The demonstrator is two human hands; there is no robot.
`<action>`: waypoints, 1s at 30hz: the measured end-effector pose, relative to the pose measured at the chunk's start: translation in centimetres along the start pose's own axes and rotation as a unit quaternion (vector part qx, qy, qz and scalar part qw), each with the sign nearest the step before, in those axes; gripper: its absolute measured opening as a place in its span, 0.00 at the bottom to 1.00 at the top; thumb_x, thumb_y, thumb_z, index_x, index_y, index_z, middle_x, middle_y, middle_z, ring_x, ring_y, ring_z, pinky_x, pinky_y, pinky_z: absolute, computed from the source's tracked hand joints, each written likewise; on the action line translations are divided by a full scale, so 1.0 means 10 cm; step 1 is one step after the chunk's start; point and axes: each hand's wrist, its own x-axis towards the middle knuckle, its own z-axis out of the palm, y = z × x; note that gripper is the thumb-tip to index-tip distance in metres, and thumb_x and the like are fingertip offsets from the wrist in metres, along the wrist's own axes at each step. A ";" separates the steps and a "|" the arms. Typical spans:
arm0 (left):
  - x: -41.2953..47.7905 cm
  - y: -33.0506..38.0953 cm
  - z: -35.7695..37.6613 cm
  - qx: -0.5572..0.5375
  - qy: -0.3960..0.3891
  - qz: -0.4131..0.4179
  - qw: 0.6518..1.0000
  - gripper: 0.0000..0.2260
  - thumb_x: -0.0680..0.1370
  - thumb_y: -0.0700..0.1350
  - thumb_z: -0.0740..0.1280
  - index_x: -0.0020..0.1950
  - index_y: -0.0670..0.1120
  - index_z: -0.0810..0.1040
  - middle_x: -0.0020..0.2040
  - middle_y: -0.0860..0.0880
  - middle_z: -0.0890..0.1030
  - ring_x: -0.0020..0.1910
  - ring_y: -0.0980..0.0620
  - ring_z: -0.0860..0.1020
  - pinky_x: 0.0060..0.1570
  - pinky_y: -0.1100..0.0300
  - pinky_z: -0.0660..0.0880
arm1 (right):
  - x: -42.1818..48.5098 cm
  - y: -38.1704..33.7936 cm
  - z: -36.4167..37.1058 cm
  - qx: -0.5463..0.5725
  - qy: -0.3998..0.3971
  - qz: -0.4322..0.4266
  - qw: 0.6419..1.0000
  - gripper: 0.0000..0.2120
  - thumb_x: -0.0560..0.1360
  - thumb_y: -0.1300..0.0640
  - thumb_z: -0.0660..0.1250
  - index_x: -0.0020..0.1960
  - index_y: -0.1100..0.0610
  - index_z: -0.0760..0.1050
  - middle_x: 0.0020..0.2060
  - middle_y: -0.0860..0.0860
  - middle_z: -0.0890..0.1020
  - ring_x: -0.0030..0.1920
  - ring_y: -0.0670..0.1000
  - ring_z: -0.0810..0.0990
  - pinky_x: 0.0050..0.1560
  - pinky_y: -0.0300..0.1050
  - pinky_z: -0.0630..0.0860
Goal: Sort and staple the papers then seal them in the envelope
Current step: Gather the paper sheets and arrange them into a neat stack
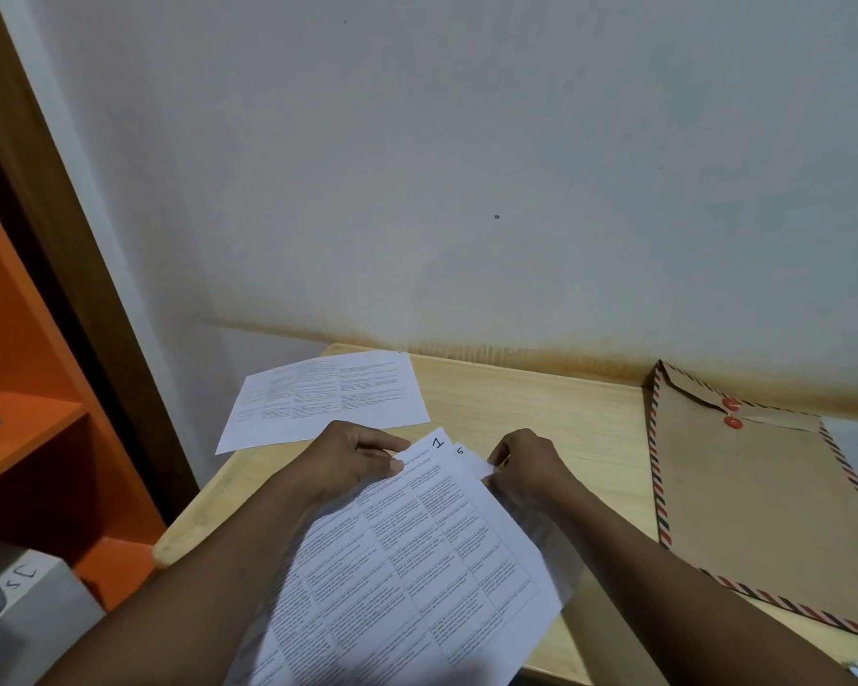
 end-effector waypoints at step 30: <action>0.10 0.22 0.33 0.083 0.081 0.059 0.992 0.06 0.75 0.41 0.76 0.47 0.52 0.87 0.48 0.50 0.87 0.46 0.50 0.87 0.51 0.51 0.83 | -0.16 -0.01 -0.16 0.193 -0.041 -0.142 0.970 0.08 0.80 0.55 0.65 0.49 0.57 0.82 0.44 0.51 0.87 0.43 0.49 0.86 0.44 0.45 0.80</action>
